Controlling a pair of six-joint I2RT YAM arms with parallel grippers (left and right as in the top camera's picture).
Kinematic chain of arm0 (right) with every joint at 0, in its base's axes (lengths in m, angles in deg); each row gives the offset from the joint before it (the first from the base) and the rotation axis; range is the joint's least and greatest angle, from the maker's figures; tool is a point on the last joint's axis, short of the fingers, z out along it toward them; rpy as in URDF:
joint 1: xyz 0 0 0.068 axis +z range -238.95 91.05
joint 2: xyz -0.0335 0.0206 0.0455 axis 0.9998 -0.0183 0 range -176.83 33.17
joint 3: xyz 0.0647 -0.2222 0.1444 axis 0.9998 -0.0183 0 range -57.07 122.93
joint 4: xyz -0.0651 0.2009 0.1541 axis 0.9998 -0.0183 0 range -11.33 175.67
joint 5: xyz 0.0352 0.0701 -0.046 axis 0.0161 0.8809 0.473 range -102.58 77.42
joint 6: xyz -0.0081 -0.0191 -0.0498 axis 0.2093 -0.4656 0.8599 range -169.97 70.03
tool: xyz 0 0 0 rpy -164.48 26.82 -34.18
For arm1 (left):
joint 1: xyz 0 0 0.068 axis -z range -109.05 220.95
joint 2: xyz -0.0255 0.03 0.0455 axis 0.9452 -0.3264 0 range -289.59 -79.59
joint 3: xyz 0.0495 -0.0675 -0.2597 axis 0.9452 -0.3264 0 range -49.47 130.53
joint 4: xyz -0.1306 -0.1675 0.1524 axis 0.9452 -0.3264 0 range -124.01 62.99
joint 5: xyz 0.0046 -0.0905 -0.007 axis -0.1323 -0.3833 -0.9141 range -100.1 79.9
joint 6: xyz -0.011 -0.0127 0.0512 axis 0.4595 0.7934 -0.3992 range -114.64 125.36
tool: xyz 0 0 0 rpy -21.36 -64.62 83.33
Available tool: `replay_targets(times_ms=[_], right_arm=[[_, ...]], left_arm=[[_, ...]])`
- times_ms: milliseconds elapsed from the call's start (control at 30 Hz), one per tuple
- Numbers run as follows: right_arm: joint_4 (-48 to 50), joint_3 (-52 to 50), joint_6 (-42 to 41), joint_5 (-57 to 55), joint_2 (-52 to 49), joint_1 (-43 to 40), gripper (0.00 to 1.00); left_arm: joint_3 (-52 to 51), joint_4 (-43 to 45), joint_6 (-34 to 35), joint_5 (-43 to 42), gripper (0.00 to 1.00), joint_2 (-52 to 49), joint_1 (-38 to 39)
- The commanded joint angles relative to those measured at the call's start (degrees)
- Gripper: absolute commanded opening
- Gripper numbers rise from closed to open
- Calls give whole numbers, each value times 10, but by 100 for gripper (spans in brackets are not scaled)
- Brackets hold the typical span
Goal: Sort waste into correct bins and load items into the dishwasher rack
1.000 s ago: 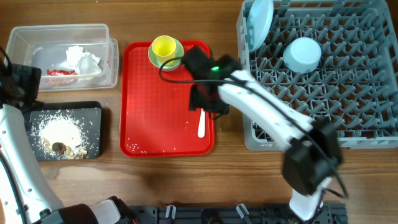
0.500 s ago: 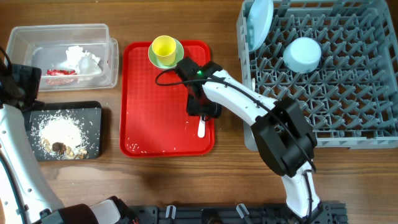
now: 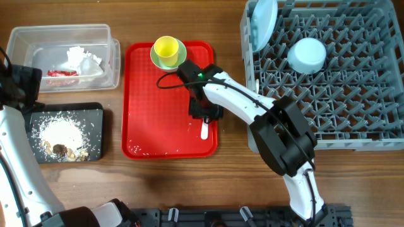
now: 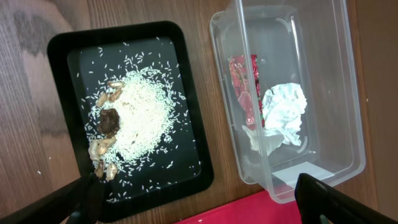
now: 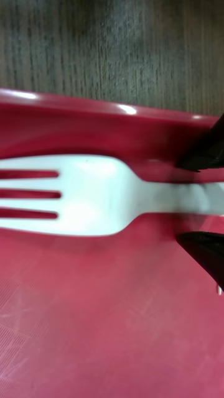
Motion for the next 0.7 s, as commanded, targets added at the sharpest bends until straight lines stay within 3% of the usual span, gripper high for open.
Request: replay_targets(times_ms=[0,133,433,667], right_arm=[[-10,-5,2,1,-14,5,25],[-12,4,-1,4,-14,4,9],[-101,105,23,27,9,-34,8],[-206,184,97,23,68,-131,8]], left_arm=[[0,0,7,3,100,-2,-3],[0,0,7,3,100,-2,-3],[0,0,7,3,100,-2,-3],[0,0,7,3,100,-2,-3]])
